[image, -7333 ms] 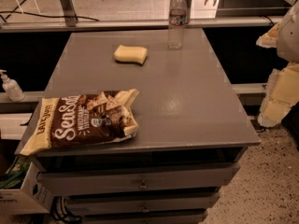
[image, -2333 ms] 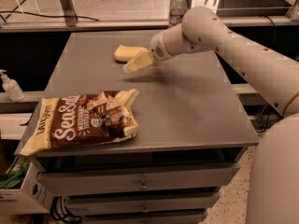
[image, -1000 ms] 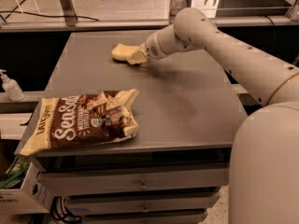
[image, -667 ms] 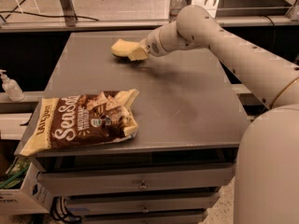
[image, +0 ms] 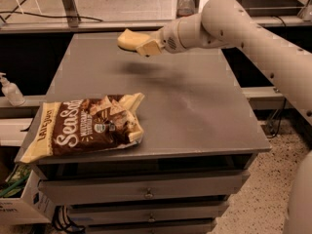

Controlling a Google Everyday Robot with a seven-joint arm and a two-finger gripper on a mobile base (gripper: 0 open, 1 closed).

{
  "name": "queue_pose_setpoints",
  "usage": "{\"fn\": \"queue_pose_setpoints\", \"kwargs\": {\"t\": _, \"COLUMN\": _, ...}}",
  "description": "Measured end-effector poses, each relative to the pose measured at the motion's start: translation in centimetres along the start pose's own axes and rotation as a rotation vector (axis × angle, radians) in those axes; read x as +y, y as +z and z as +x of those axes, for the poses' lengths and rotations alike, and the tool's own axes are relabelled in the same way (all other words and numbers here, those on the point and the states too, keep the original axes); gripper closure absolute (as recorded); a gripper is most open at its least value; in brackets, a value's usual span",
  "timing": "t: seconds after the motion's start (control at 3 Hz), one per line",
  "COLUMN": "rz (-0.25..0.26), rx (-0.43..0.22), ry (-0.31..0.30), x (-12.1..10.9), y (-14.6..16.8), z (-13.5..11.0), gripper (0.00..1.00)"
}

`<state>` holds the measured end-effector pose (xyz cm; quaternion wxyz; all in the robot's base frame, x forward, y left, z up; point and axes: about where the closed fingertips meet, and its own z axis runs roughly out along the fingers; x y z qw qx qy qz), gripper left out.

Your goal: Pick sponge

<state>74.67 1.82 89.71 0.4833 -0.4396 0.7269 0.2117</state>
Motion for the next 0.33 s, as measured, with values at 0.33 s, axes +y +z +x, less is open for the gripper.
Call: {"fn": "queue_pose_setpoints", "kwargs": {"t": 0.33, "rz": -0.050, "rx": -0.039, "ry": 0.052, "x": 1.06, "y": -3.56, "z": -1.42, "gripper": 1.00}}
